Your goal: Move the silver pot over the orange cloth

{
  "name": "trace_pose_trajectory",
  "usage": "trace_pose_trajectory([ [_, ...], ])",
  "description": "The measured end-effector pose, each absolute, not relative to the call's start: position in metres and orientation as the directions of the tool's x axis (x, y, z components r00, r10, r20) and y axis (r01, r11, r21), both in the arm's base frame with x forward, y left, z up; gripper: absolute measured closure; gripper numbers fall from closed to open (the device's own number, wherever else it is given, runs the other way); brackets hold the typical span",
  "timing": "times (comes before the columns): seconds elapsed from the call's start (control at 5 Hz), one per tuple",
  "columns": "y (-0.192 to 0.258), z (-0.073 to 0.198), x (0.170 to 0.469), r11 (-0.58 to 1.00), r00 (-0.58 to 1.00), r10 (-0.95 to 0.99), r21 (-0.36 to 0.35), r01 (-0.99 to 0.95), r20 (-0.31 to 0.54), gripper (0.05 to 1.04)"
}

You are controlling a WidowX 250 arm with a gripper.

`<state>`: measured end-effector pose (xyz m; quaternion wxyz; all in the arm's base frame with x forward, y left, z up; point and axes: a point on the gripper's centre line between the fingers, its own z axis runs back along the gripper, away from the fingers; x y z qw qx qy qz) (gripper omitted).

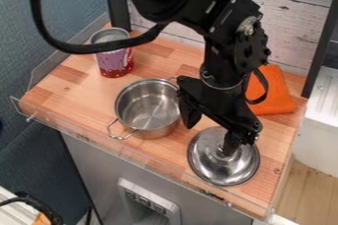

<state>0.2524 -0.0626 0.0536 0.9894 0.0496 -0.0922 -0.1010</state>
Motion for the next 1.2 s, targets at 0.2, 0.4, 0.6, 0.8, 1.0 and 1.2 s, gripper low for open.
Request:
trace_pose_trajectory([
  [0.2, -0.062, 0.048, 0.250, 0.974, 0.966, -0.208, 0.120, 0.191, 0.150, 0.083],
  [0.4, -0.040, 0.045, 0.253, 0.980, 0.979, -0.157, 0.144, 0.137, 0.133, 0.083],
  [0.6, -0.018, 0.046, 0.262, 0.984, 0.986, -0.097, 0.159, 0.075, 0.137, 0.083],
  [0.8, -0.003, 0.045, 0.271, 0.985, 0.990, -0.054, 0.170, 0.031, 0.133, 0.083],
  [1.0, 0.004, 0.035, 0.279, 0.987, 0.994, -0.008, 0.160, -0.009, 0.108, 0.083],
  [1.2, 0.003, 0.017, 0.285, 0.988, 0.999, 0.004, 0.155, -0.012, 0.052, 0.116],
])
